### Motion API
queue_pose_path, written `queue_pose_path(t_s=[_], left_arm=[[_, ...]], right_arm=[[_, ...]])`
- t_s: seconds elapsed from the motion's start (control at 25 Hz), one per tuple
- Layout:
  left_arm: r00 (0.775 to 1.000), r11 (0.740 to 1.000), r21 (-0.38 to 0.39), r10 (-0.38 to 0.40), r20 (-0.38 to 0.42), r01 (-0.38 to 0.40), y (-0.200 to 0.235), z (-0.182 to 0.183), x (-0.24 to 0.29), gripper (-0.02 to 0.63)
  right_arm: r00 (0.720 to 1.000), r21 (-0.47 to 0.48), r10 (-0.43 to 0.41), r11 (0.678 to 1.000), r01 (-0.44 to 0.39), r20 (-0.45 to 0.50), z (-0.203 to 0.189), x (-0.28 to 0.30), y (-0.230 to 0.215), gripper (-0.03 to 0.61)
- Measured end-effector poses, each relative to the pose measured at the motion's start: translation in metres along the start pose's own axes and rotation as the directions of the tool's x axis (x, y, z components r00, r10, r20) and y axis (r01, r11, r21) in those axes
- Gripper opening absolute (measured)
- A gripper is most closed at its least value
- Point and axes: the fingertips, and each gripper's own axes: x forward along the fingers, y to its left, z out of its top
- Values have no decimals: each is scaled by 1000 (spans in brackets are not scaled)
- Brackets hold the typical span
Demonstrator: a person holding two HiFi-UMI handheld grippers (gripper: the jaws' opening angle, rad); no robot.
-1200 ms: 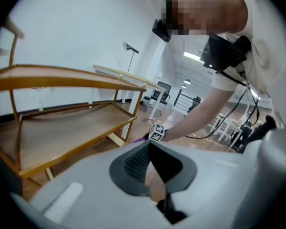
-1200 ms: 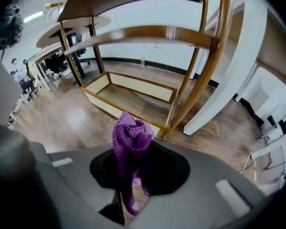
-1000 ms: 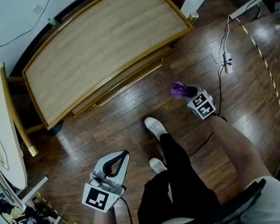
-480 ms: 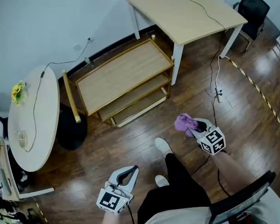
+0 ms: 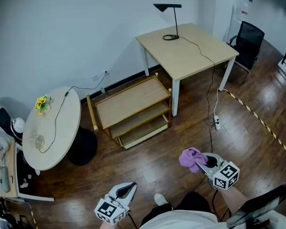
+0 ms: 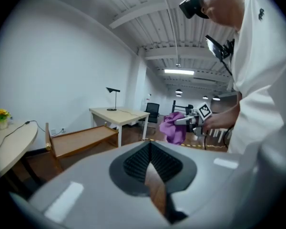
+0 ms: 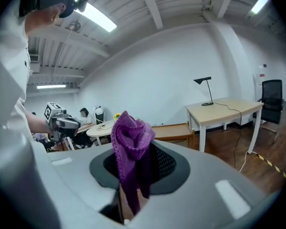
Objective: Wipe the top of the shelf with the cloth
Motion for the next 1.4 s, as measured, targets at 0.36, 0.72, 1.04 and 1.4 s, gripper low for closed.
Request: queue_pose_path(t_s=[0.36, 0.72, 1.04, 1.4], left_arm=[[992, 997, 24, 74, 99, -77, -102, 23, -3, 17], [999, 1000, 24, 13, 46, -14, -226, -9, 6, 17], [995, 996, 60, -71, 64, 67, -284, -1, 28, 17], [990, 987, 99, -130, 45, 125, -327, 1, 46, 17]], right_arm=[[990, -138, 132, 983, -124, 53, 34, -116, 24, 94], [987, -77, 139, 988, -134, 74, -1, -223, 39, 95], [989, -66, 100, 993, -93, 111, 3, -267, 32, 97], [987, -72, 79, 995, -69, 142, -6, -327, 34, 97]])
